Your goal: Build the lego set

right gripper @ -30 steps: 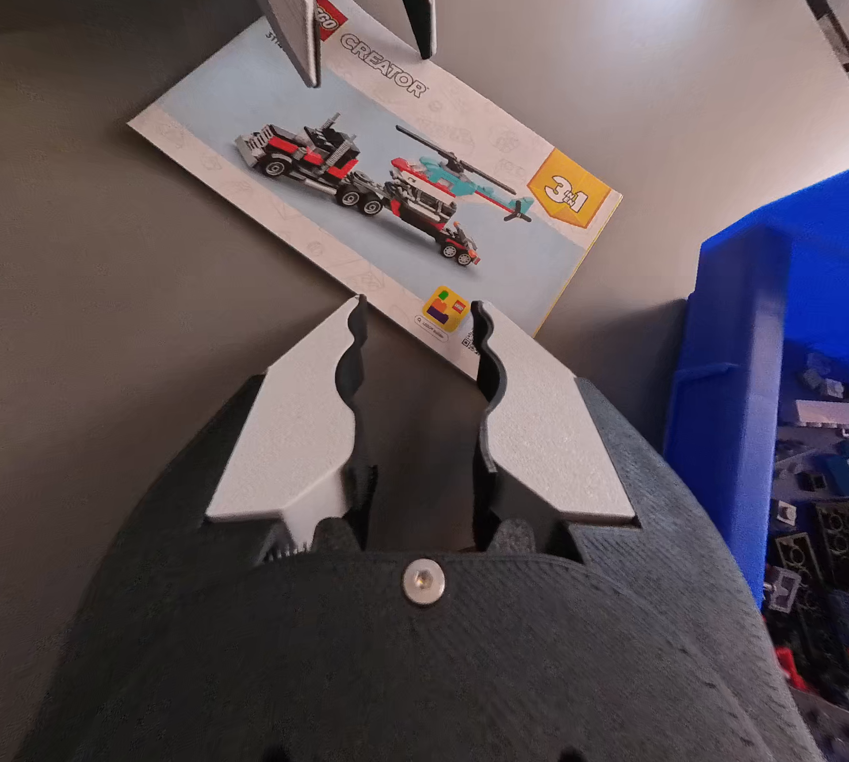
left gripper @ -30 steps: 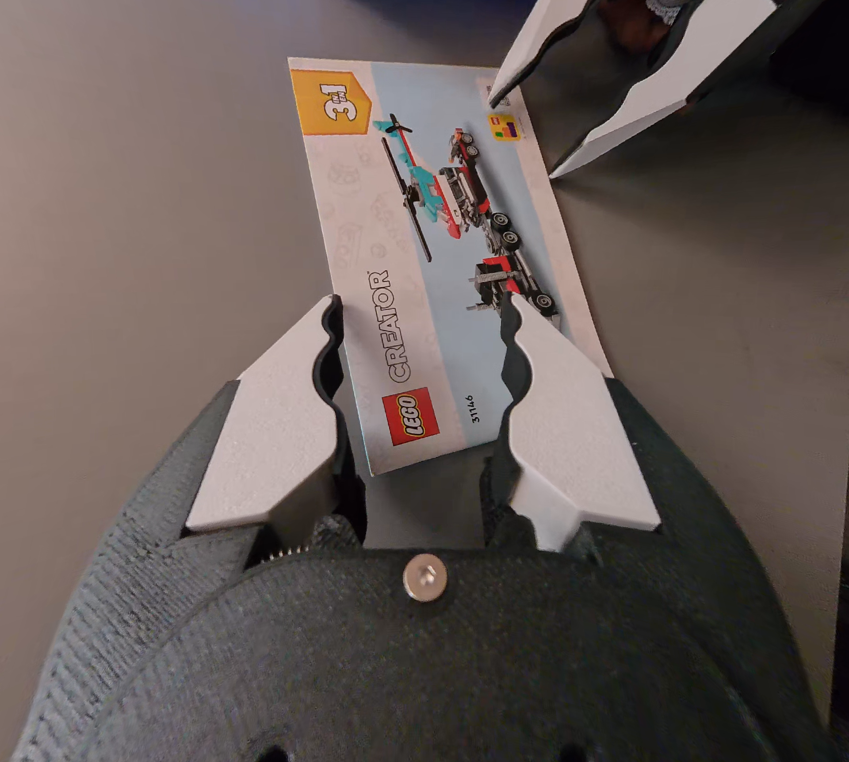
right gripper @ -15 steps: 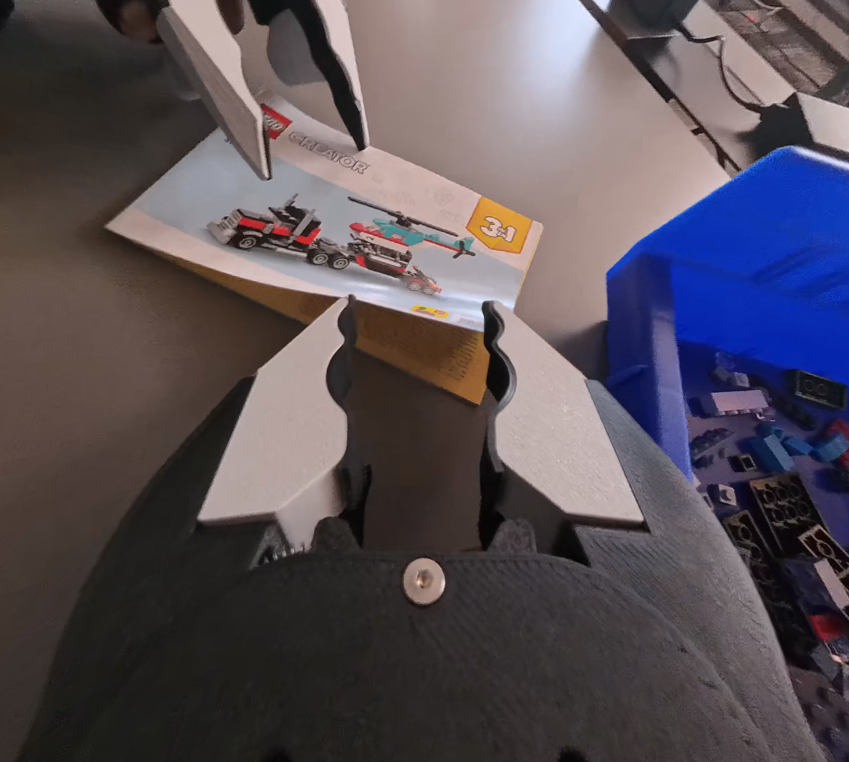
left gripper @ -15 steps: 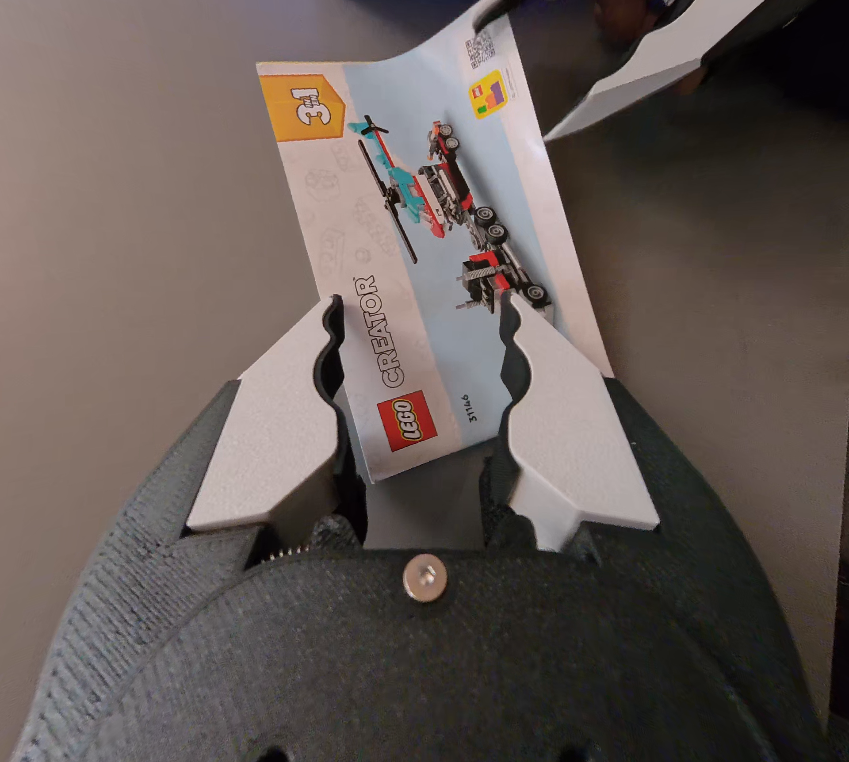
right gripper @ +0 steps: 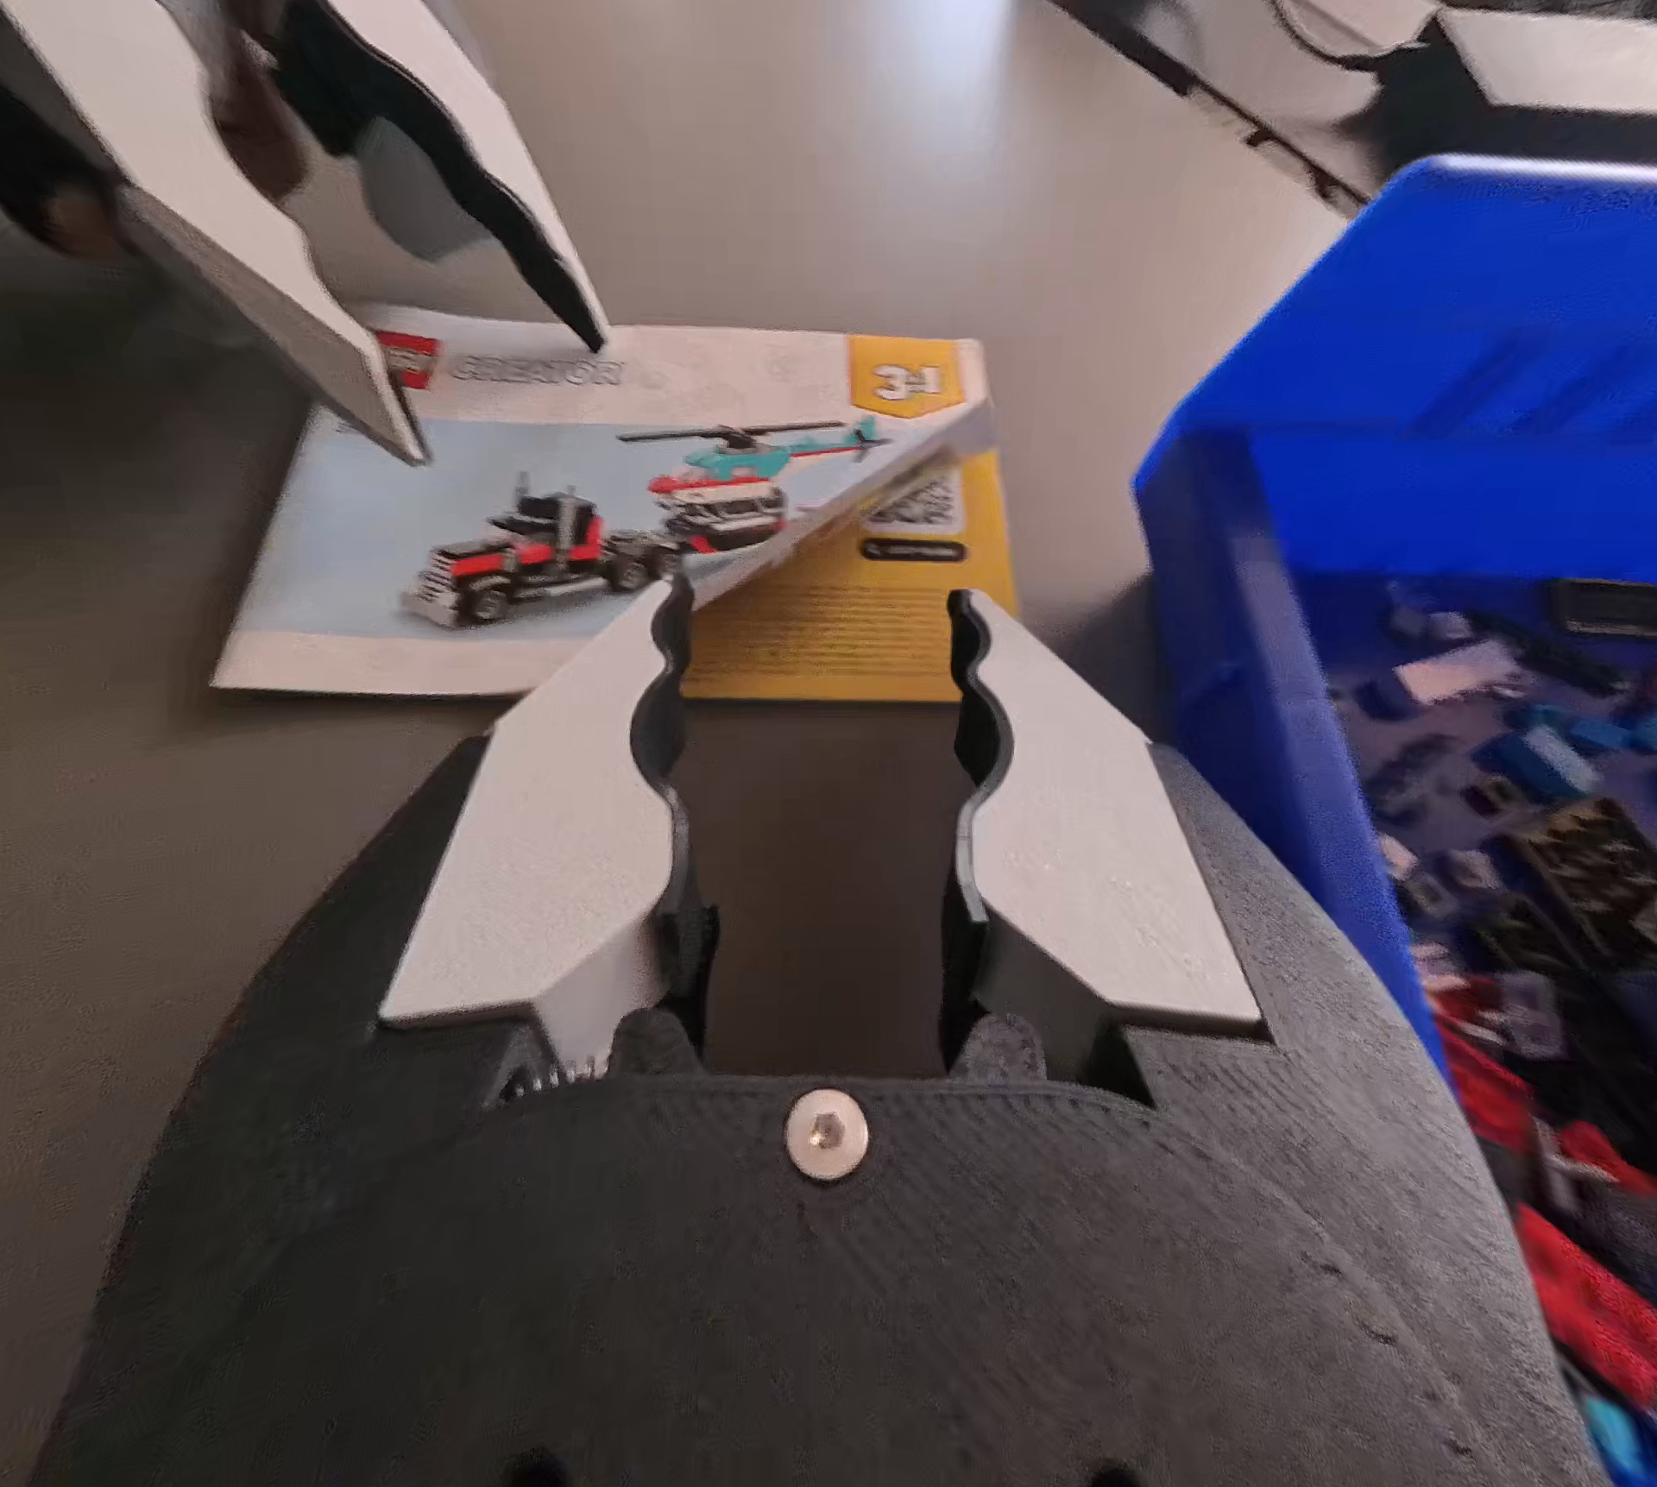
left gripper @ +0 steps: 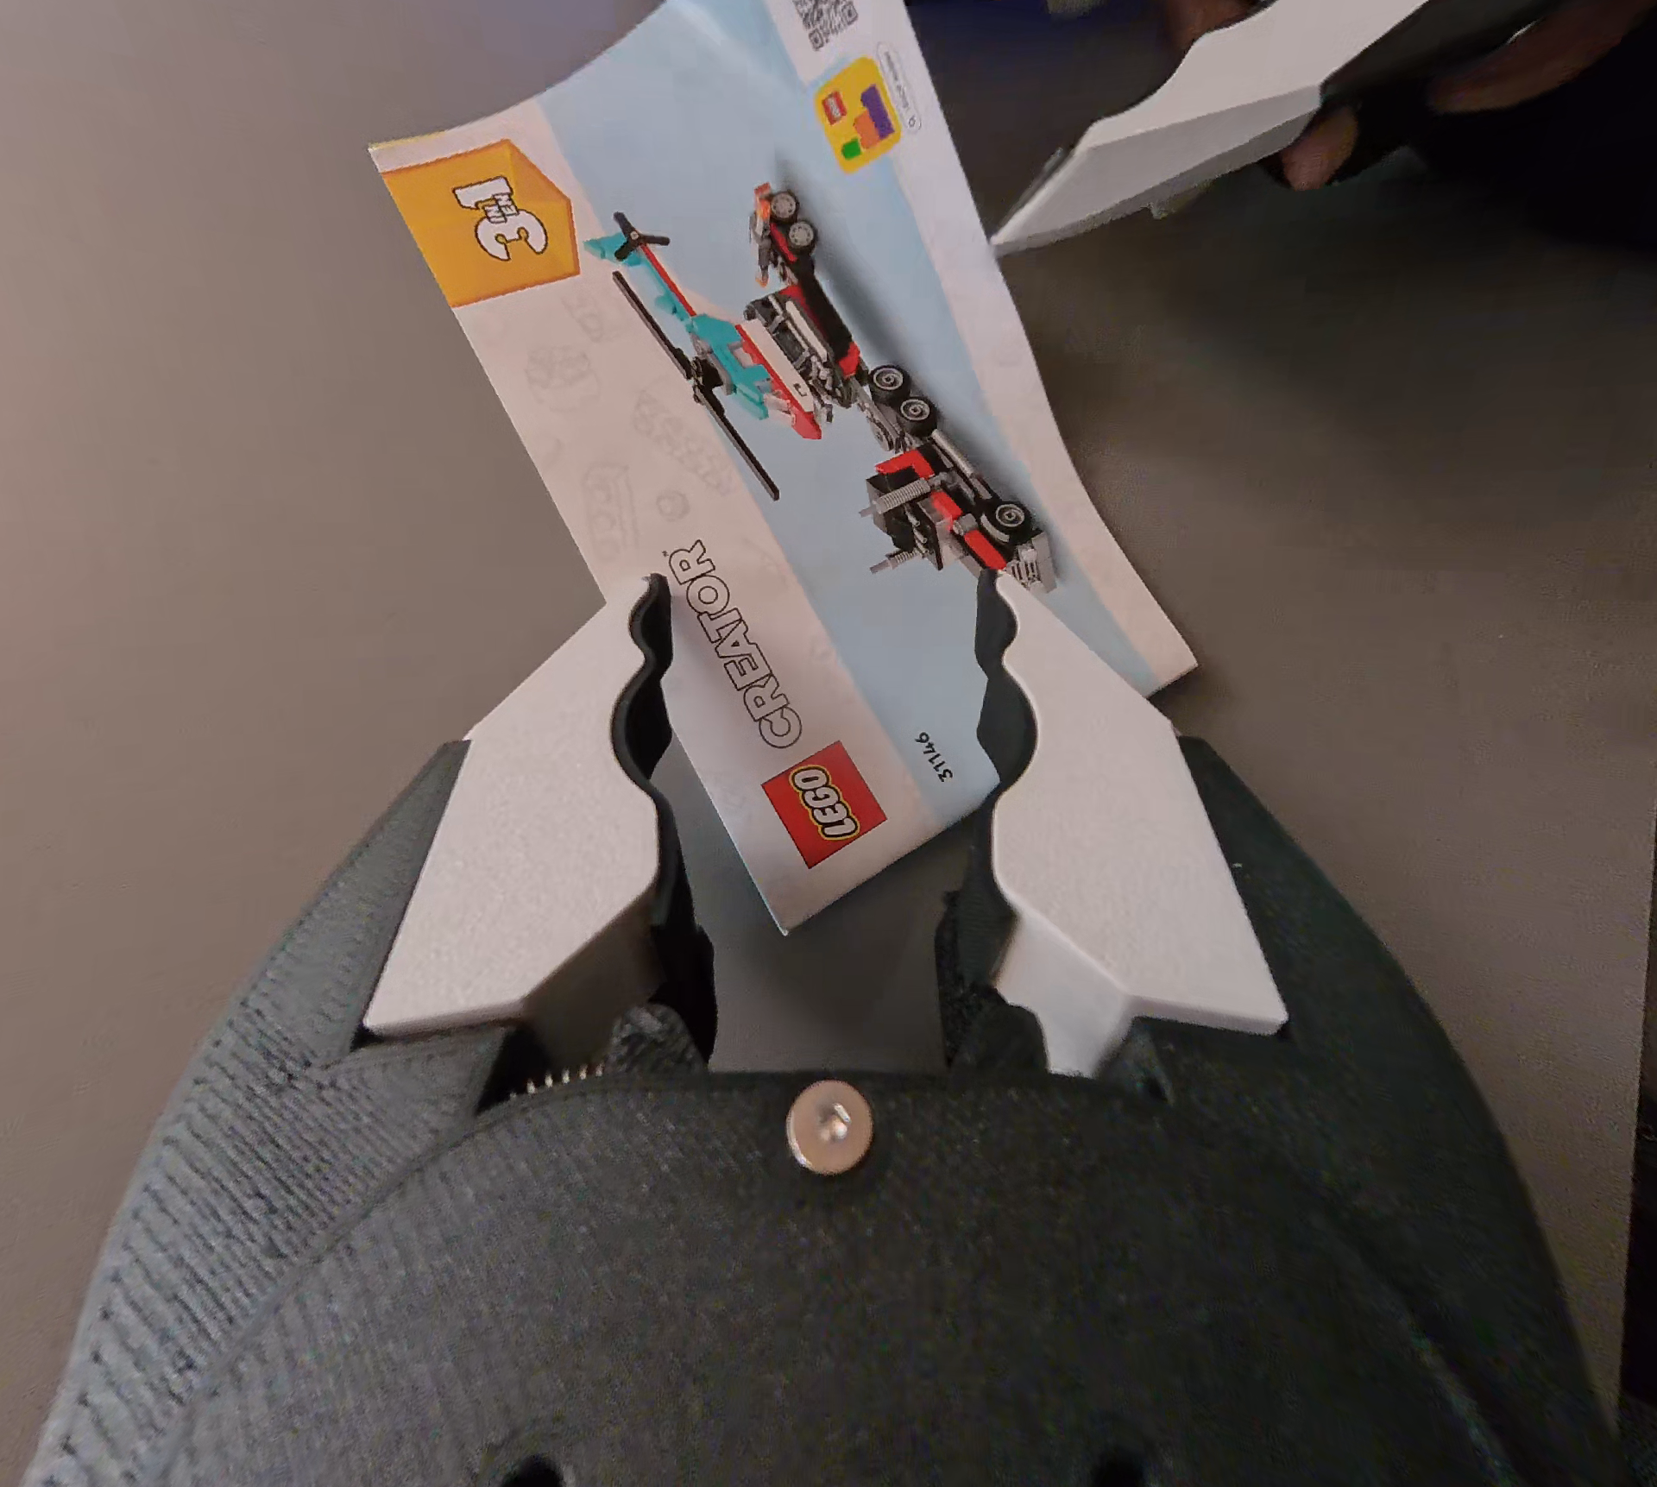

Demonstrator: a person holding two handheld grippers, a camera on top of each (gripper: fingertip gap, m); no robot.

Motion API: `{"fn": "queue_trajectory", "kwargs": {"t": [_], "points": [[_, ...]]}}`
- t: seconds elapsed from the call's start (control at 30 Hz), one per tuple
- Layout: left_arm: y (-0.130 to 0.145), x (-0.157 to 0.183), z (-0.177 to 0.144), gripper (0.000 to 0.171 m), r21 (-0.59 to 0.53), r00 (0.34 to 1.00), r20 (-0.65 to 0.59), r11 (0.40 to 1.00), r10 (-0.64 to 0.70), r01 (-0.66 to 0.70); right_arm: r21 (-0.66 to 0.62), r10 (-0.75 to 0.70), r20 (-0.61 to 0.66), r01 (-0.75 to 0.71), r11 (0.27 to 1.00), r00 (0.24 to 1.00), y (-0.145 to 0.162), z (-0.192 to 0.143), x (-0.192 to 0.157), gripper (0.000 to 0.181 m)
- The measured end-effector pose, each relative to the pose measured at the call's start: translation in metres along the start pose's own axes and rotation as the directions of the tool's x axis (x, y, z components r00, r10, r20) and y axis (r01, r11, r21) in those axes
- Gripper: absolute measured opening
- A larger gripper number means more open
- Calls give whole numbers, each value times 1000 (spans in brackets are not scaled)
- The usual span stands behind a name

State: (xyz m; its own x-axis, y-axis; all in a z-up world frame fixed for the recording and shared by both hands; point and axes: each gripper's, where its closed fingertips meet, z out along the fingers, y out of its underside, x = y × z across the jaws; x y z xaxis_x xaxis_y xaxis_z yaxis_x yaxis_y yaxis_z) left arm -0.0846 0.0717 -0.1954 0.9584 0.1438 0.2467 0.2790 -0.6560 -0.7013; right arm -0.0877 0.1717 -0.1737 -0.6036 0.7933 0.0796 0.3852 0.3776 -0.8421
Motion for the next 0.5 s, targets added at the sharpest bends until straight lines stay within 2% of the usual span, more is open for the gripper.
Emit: {"fn": "queue_trajectory", "kwargs": {"t": [0.17,0.3,0.5], "points": [[-1,1,-1,69,7,1000,-8,1000,-4,4,27,86,170,-92,995,982,-11,1,-27,57],[-8,5,-7,69,51,999,-43,998,-19,22,40,60,249,-73,997,967,-17,3,-46,57],[-18,27,-26,72,142,957,-258,975,-131,171,53,-35,292,21,998,956,-20,7,-69,56]]}}
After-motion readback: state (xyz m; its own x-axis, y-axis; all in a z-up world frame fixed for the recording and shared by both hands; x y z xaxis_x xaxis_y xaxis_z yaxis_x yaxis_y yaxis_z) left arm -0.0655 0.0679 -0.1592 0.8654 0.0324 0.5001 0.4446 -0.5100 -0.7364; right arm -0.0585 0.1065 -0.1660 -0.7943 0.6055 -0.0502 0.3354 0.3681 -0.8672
